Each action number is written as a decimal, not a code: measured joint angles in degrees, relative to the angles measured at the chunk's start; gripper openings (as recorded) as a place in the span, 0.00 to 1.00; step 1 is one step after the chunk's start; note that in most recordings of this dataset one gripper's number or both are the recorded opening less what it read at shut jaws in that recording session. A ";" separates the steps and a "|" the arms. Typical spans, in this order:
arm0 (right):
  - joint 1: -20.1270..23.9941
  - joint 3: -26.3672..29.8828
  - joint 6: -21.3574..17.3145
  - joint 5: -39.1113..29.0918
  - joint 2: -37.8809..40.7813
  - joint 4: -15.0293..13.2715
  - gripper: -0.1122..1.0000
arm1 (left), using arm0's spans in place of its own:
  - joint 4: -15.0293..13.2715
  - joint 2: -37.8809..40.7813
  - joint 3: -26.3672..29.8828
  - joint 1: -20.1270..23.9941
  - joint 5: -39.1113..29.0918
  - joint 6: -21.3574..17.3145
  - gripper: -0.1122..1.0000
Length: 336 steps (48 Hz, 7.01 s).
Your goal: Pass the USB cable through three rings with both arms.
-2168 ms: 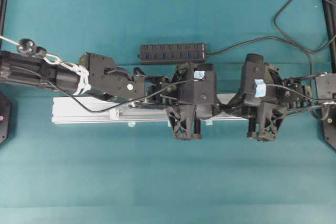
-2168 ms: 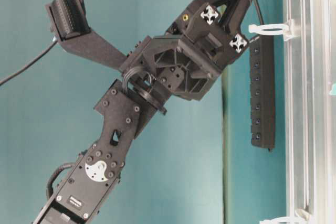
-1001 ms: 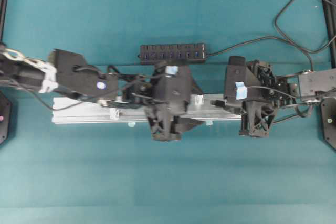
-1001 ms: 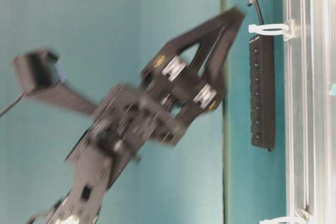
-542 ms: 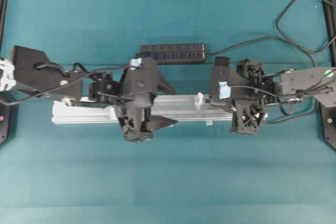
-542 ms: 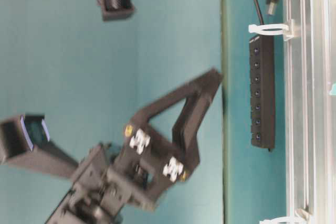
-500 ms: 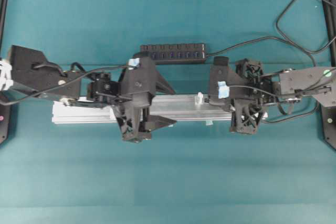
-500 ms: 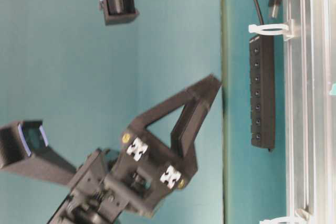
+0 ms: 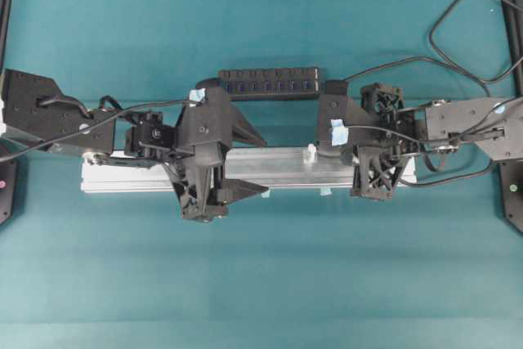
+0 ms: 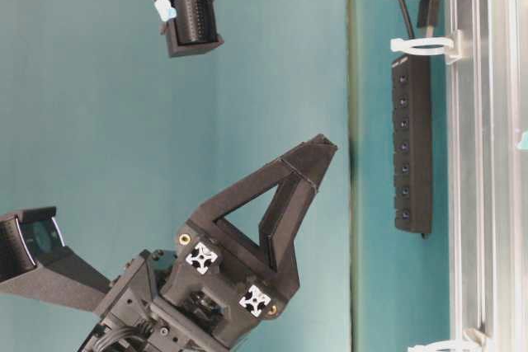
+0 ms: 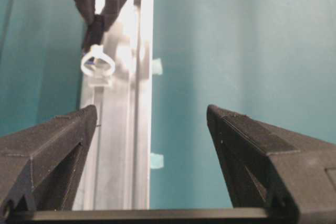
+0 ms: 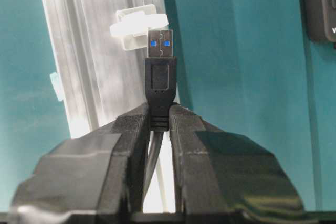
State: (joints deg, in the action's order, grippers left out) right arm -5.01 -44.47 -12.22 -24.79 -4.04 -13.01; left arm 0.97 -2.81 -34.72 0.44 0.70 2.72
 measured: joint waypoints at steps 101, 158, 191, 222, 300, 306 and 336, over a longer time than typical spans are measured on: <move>0.70 -0.18 1.76 12.48 1.41 -0.18 0.05 | 0.00 4.83 -0.18 2.90 3.60 0.18 0.91; 0.70 -0.35 1.76 13.01 1.58 0.00 0.05 | 0.09 18.63 8.88 3.43 4.48 -0.35 0.91; 0.79 -0.53 1.76 13.62 1.67 0.00 0.05 | 0.09 19.60 9.67 4.13 5.27 -0.79 0.75; 0.97 -0.53 1.76 13.71 1.67 0.44 0.05 | 0.09 19.69 9.84 3.87 5.19 -6.50 0.32; 1.76 3.25 1.76 9.58 -0.44 0.62 0.72 | 0.09 10.46 1.49 3.96 0.88 -6.15 0.32; 1.76 5.01 1.76 9.58 0.62 0.53 0.72 | 0.00 9.58 1.49 3.96 0.26 -6.06 0.32; 1.23 7.73 1.76 10.20 3.52 0.35 0.64 | 0.00 7.29 1.49 3.78 -0.09 -6.24 0.32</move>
State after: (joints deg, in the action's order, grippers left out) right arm -3.78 -36.74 -10.46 -14.59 -0.53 -12.66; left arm 0.97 4.48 -33.22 4.22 0.62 -3.52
